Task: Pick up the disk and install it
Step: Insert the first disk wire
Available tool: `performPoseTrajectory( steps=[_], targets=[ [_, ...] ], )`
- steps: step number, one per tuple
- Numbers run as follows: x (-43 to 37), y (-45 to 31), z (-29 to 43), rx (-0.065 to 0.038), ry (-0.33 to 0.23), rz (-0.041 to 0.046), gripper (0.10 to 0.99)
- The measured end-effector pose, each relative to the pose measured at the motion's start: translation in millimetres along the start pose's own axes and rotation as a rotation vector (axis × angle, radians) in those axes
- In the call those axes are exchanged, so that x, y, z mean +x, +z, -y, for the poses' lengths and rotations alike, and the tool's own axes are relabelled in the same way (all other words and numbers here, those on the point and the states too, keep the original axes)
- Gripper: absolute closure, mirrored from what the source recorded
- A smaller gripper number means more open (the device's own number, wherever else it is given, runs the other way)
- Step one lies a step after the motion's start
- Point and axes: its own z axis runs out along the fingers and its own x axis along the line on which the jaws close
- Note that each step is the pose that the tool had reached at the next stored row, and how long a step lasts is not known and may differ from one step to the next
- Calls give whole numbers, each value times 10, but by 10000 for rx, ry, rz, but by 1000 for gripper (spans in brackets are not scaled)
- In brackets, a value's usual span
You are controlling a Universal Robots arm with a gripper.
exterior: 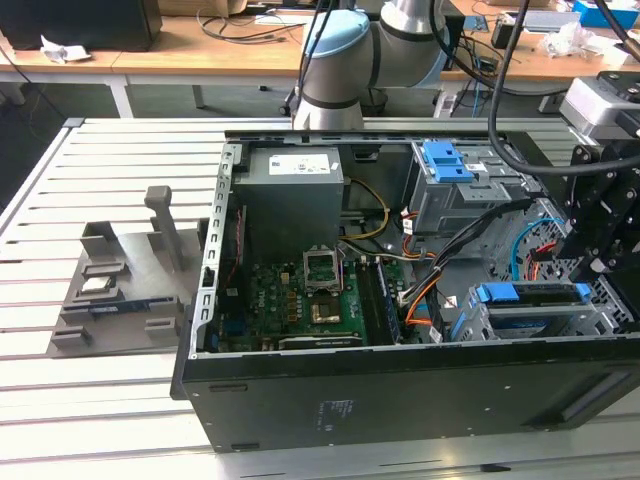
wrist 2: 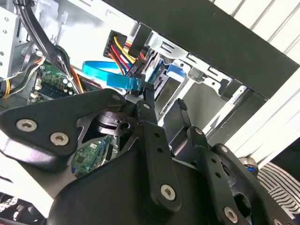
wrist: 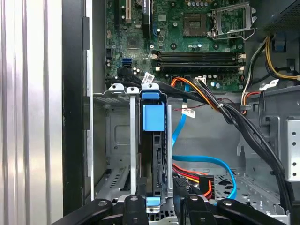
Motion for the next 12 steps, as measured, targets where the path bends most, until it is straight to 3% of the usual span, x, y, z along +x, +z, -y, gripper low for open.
performPoseTrajectory(
  steps=[4, 8, 12],
  targets=[
    [36, 1, -18, 3, -1, -2, 725],
    [182, 5, -21, 4, -2, 1, 725],
    [172, 5, -15, 5, -1, 1, 725]
  ],
)
